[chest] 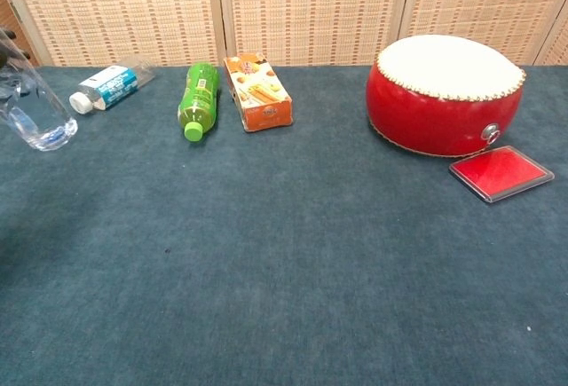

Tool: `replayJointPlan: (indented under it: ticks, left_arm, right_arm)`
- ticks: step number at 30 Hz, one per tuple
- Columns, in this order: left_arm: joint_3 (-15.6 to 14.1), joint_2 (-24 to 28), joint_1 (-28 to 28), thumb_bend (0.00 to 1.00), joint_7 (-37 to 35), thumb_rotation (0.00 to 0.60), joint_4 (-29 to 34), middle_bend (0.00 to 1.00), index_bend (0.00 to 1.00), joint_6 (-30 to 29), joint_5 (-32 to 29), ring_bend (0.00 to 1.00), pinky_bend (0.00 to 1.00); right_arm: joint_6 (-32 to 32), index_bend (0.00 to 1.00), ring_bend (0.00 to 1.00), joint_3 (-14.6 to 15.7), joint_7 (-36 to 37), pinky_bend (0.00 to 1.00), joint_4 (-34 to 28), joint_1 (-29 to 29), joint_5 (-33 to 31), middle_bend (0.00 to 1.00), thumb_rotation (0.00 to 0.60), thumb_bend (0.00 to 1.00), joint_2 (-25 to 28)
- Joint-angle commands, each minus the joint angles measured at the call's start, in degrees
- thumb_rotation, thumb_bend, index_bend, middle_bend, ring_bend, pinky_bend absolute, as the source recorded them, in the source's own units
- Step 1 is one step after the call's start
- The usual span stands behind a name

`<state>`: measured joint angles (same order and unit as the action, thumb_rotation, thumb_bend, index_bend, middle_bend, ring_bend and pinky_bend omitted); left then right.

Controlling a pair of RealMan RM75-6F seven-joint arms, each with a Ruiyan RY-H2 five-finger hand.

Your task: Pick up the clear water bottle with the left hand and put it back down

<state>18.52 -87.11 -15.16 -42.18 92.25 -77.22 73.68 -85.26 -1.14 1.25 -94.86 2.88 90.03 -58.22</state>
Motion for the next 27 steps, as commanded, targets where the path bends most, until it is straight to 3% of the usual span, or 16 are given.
replayJointPlan:
  ticks: [1,3,7,9,14,16,20,23,27]
  left_arm:
    - [2.9,6.3,2.0,0.63,-16.9,0.6,10.5,0.72,0.7,9.4,-7.1,0.54,0.51]
    - [2.2,5.4,1.6,0.66,-8.8,0.6,8.7,0.73,0.7,7.3,-8.4,0.55,0.51]
    - [0.8,-1.5,-0.4,0.69,16.6,0.6,1.2,0.74,0.71,-3.3,-9.5,0.56,0.51]
    - [-0.6,-3.9,-1.3,0.71,24.4,0.6,-3.3,0.75,0.72,-6.9,-6.8,0.57,0.49]
    - [-6.1,-9.1,-4.2,0.72,43.3,0.6,-22.9,0.76,0.73,-16.0,6.0,0.58,0.41]
    - [-7.8,-10.5,-5.2,0.72,46.0,0.6,-29.6,0.77,0.74,-18.0,10.2,0.58,0.41]
    - [-9.2,-11.9,-5.9,0.72,45.3,0.6,-34.8,0.77,0.74,-19.2,13.3,0.58,0.41]
    - [-8.7,-12.1,-5.5,0.72,40.7,0.6,-32.6,0.77,0.74,-17.9,11.9,0.58,0.41]
    - [-6.9,-10.1,-3.9,0.71,30.3,0.6,-22.3,0.77,0.74,-13.9,7.2,0.58,0.41]
  right_arm:
    - [0.3,0.0,0.0,0.0,-0.2,0.19,-0.1,0.1,-0.2,0.0,0.6,0.13,0.1]
    - [0.5,0.0,0.0,0.0,-0.2,0.19,-0.3,0.1,-0.3,0.0,0.6,0.13,0.1]
    - [0.6,0.0,0.0,0.1,-0.5,0.19,-0.5,0.1,-0.4,0.0,0.6,0.13,0.2]
    - [0.5,0.0,0.0,0.1,-0.4,0.19,-0.5,0.1,-0.4,0.0,0.6,0.13,0.2]
    - [0.6,0.0,0.0,0.1,-0.6,0.19,-0.6,0.1,-0.4,0.0,0.6,0.13,0.3]
    - [0.5,0.0,0.0,0.1,-0.7,0.19,-0.5,0.1,-0.5,0.0,0.6,0.13,0.2]
    - [0.6,0.0,0.0,0.2,-0.7,0.19,-0.6,0.1,-0.4,0.0,0.6,0.13,0.3]
    - [0.5,0.0,0.0,0.1,-0.7,0.19,-0.5,0.0,-0.5,0.0,0.6,0.13,0.2]
    - [0.3,0.0,0.0,0.2,-0.6,0.19,-0.5,0.0,-0.3,0.0,0.6,0.13,0.3]
